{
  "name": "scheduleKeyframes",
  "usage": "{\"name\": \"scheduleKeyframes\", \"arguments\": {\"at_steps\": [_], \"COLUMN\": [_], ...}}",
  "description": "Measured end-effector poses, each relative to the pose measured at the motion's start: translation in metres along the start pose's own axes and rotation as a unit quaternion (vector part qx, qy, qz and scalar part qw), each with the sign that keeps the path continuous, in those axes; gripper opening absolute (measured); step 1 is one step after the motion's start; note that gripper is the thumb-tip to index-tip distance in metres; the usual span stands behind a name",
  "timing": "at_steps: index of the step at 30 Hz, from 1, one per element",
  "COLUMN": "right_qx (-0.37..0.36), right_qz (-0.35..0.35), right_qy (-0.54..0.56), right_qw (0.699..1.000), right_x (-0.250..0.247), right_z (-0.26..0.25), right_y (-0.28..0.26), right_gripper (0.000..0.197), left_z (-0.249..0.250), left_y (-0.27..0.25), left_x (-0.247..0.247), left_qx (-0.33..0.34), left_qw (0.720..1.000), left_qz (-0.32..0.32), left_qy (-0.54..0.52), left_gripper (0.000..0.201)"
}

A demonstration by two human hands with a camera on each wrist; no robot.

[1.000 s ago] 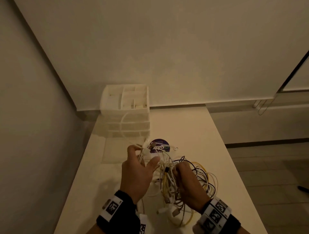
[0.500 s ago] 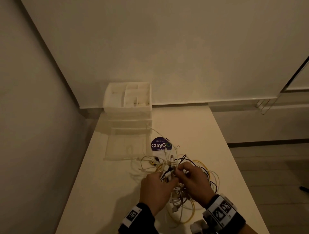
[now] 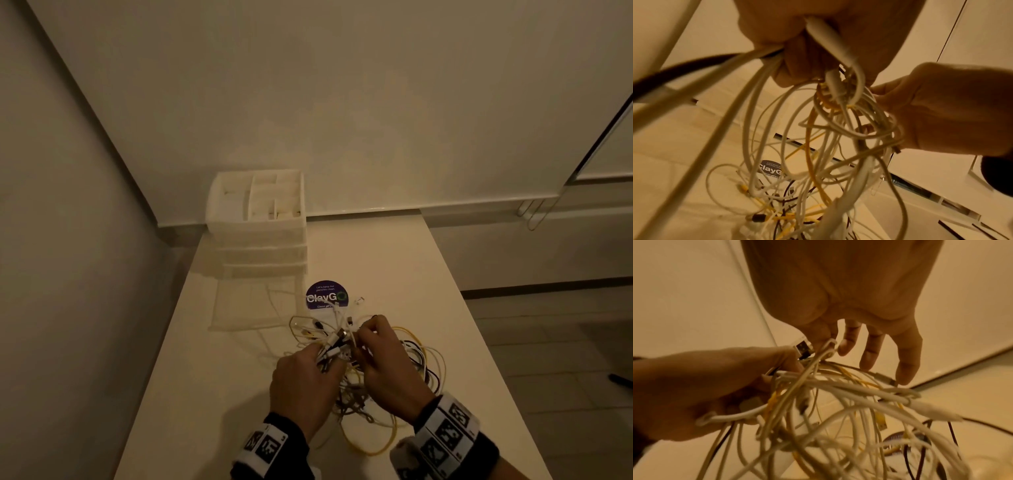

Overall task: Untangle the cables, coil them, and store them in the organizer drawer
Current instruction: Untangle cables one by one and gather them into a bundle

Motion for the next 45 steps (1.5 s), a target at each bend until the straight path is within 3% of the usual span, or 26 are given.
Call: {"name": "scheduleKeyframes", "arguments": {"at_steps": [2,6,12,14,16,18,19,21,23,26,29,31,32,34,36,39,45], "right_qx": [0.018,0.026,0.025,-0.019,-0.084,-0.131,-0.132,-0.106,-0.076,-0.048,-0.003,0.020,0.029,0.042,0.056,0.079,0.079], "right_qz": [-0.001,0.015,0.019,-0.008,-0.036,-0.028,-0.016,0.017,0.046,0.090,0.160,0.197,0.200,0.163,0.144,0.157,0.244], "right_qy": [-0.014,0.121,0.336,0.285,0.132,-0.018,-0.024,0.085,0.218,0.332,0.495,0.545,0.530,0.454,0.418,0.444,0.472], "right_qw": [1.000,0.992,0.941,0.958,0.987,0.991,0.991,0.991,0.972,0.938,0.854,0.815,0.824,0.875,0.895,0.879,0.843], "right_x": [-0.003,-0.012,-0.015,-0.016,-0.018,-0.023,-0.031,-0.046,-0.057,-0.071,-0.086,-0.089,-0.087,-0.080,-0.081,-0.090,-0.102], "right_z": [0.003,0.000,0.000,-0.010,-0.024,-0.036,-0.040,-0.046,-0.046,-0.041,-0.020,-0.015,-0.015,-0.019,-0.016,-0.007,0.008], "right_y": [-0.001,-0.012,-0.015,-0.020,-0.027,-0.032,-0.033,-0.035,-0.037,-0.043,-0.046,-0.044,-0.039,-0.026,-0.015,-0.007,-0.016], "right_gripper": [0.015,0.015,0.014,0.013,0.014,0.014,0.014,0.015,0.018,0.015,0.034,0.024,0.022,0.019,0.019,0.020,0.020], "left_z": [0.000,0.001,-0.010,-0.013,-0.013,-0.009,-0.006,0.001,0.005,-0.003,0.004,0.015,0.018,0.017,0.014,0.003,0.008], "left_y": [0.000,0.001,0.005,0.006,0.008,0.008,0.009,0.009,0.012,0.018,0.014,0.008,0.005,0.004,0.005,0.013,0.012], "left_x": [-0.004,-0.010,-0.016,-0.022,-0.028,-0.029,-0.030,-0.028,-0.028,-0.030,-0.027,-0.025,-0.026,-0.028,-0.033,-0.043,-0.039], "left_qx": [0.003,-0.010,-0.053,-0.056,-0.052,-0.043,-0.037,-0.024,-0.018,-0.033,-0.003,0.029,0.033,0.031,0.037,0.016,0.019], "left_qw": [1.000,0.999,0.996,0.996,0.996,0.997,0.998,0.998,0.998,0.997,0.997,0.994,0.992,0.986,0.986,0.988,0.992], "left_qz": [-0.007,-0.039,-0.034,-0.014,0.002,-0.003,-0.006,-0.015,-0.015,-0.006,-0.015,-0.027,-0.033,-0.051,-0.053,-0.027,-0.049], "left_qy": [0.021,0.013,-0.059,-0.067,-0.069,-0.061,-0.058,-0.052,-0.056,-0.063,-0.080,-0.098,-0.120,-0.158,-0.152,-0.152,-0.113], "left_gripper": [0.048,0.031,0.043,0.045,0.045,0.038,0.034,0.032,0.035,0.040,0.035,0.025,0.020,0.016,0.019,0.020,0.039]}}
Point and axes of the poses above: each hand's wrist, its own y-axis towards the middle knuckle, its own x-axis out of the palm, z = x × y, the point moved 9 cm from there along y, towards the middle knuckle, and after that the axes turned 1 degree about y, right-handed, at the moved point
